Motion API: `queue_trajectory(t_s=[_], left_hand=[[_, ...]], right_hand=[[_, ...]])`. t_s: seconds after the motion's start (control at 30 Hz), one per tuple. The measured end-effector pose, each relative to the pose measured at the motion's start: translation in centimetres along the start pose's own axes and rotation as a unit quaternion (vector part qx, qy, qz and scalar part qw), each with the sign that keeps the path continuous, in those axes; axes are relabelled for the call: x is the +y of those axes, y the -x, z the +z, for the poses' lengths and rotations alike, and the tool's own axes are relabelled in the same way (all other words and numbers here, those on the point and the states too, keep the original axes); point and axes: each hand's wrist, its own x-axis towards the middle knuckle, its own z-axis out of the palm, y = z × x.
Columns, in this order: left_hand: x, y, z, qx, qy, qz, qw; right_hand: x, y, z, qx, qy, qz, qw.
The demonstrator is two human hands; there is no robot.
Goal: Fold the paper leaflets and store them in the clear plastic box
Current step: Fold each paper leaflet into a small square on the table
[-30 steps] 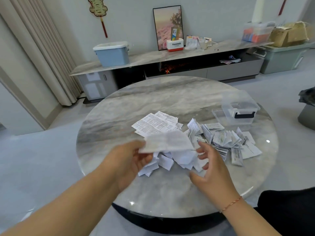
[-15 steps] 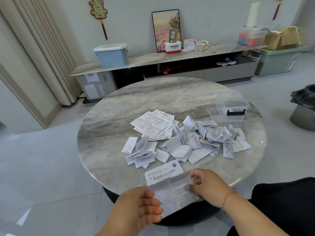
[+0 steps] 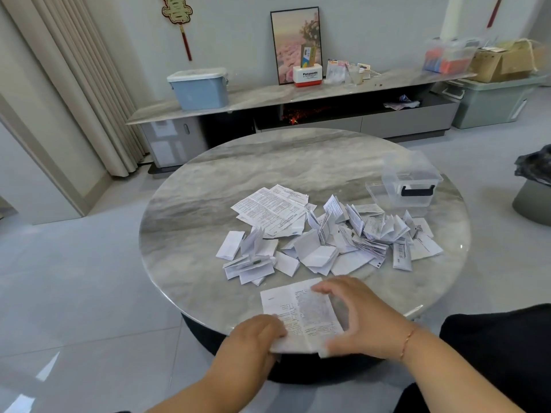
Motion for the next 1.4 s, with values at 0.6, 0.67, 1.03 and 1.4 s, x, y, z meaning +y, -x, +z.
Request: queue_trajectory(t_s=[0.6, 0.67, 1.03, 1.4], left_hand=[[2.4, -1.1, 2.6, 0.075, -0.06, -0.027, 0.995], [2.5, -1.3, 2.9, 0.064, -0.07, -0.009, 0.995], [1.3, -0.5, 2.3, 0.138, 0.194, -0.157, 0.958], [-0.6, -0.6, 2.2, 0.03, -0.079, 0.032, 0.996]], right_hand=[[-1.8, -1.7, 4.0, 0.09, -0.075, 0.239, 0.964], [-2.5, -0.9, 3.0, 0.072, -0.064, 0.223, 0.97], [0.5, -2.1, 2.3, 0.025, -0.08, 0.024, 0.996], [-0.5, -3.6, 3.6, 0.072, 0.048, 0.073, 0.994]])
